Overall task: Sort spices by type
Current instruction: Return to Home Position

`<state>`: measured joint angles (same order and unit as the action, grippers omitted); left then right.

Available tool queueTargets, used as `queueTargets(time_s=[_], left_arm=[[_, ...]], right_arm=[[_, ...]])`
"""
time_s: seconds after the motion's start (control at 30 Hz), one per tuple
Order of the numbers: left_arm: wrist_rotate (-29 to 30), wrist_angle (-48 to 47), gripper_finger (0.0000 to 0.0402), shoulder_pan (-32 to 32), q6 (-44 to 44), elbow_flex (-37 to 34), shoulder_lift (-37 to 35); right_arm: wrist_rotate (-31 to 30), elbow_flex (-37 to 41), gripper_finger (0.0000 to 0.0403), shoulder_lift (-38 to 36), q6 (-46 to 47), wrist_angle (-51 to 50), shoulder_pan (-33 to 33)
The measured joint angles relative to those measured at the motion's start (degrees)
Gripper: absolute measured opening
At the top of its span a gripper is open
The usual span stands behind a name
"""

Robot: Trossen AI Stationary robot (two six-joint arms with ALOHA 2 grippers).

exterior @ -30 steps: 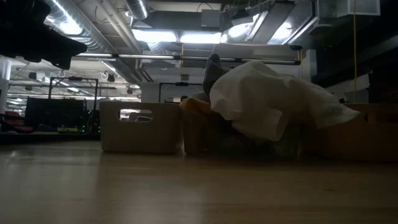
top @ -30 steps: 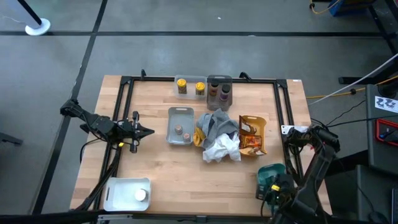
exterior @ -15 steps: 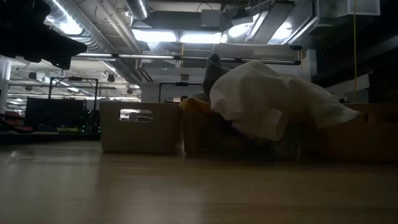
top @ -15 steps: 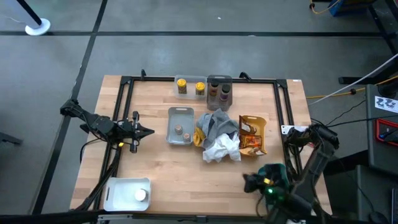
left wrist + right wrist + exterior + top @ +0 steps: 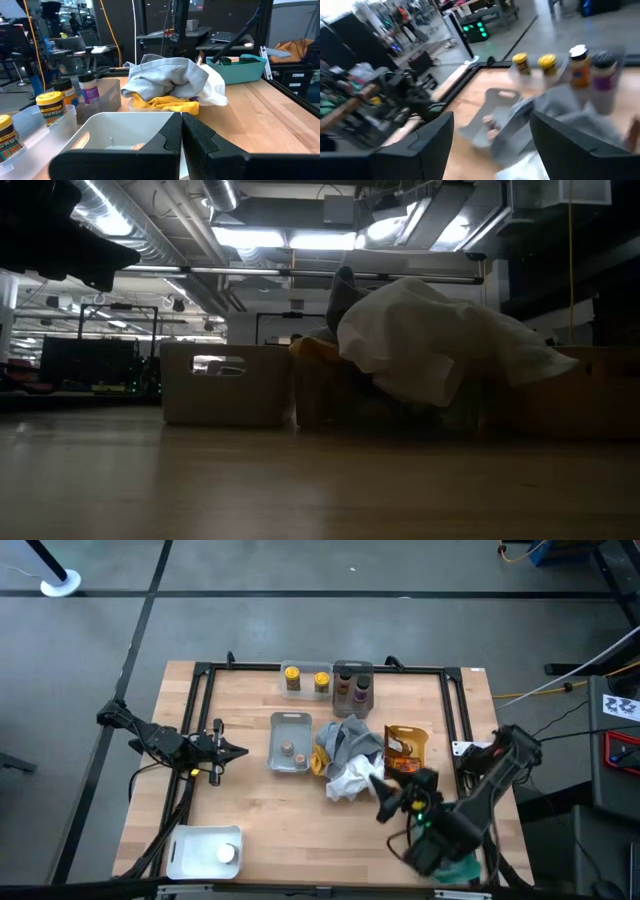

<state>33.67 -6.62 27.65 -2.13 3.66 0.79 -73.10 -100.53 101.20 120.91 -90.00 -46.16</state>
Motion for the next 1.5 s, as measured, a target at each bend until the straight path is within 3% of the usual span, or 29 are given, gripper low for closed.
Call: queueTargets(time_s=[0.4,0.67,0.87,1.0,1.07,1.23,1.5], left_arm=[[0.0,0.0,0.0004,0.0,0.0,0.0,0.0],[0.0,0.0,0.0004,0.0,0.0,0.0,0.0],[0.0,0.0,0.0004,0.0,0.0,0.0,0.0],[0.0,0.0,0.0004,0.0,0.0,0.0,0.0],[0.0,0.0,0.0004,0.0,0.0,0.0,0.0],[0.0,0.0,0.0004,0.0,0.0,0.0,0.0],[0.0,0.0,0.0004,0.0,0.0,0.0,0.0]], right_arm=[[3.0,0.0,0.0262,-13.0,-43.3,0.0,13.6],[4.5,0.0,0.0262,-17.3,-69.6,5.1,24.8],[15.5,0.4,0.0262,-17.4,-97.7,19.8,32.3],[31.6,3.1,0.0262,-17.9,-113.9,31.3,37.2],[37.0,4.9,0.0262,-18.9,-116.5,34.6,39.1],[38.5,14.2,0.0262,-25.7,-117.0,39.1,40.4],[47.9,37.9,0.0262,-48.2,-119.9,53.9,40.2]])
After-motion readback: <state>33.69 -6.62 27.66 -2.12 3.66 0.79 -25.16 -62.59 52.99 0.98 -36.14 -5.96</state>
